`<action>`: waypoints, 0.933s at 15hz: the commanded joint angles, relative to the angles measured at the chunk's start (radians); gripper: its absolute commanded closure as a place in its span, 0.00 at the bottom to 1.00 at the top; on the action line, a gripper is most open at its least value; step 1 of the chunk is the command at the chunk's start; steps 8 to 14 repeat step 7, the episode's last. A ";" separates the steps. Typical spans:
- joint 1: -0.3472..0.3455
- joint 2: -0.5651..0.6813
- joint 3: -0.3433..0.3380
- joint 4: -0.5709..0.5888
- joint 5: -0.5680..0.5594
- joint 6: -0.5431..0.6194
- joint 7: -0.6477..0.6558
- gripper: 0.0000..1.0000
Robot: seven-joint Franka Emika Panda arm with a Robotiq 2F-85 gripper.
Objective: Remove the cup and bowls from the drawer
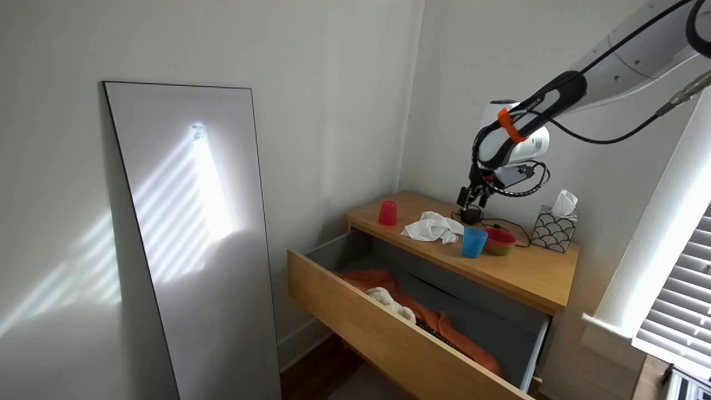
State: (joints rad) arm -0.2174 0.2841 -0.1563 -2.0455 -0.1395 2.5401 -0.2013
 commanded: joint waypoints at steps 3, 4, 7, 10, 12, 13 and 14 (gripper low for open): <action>-0.009 -0.145 -0.014 -0.136 0.001 0.150 -0.035 0.00; -0.015 -0.152 -0.008 -0.135 0.028 0.118 -0.054 0.00; -0.004 -0.127 -0.016 -0.096 0.008 0.109 -0.024 0.00; -0.004 -0.127 -0.016 -0.096 0.008 0.109 -0.024 0.00; -0.004 -0.127 -0.016 -0.096 0.008 0.109 -0.024 0.00; -0.004 -0.127 -0.016 -0.096 0.008 0.109 -0.024 0.00; -0.004 -0.127 -0.016 -0.096 0.008 0.109 -0.024 0.00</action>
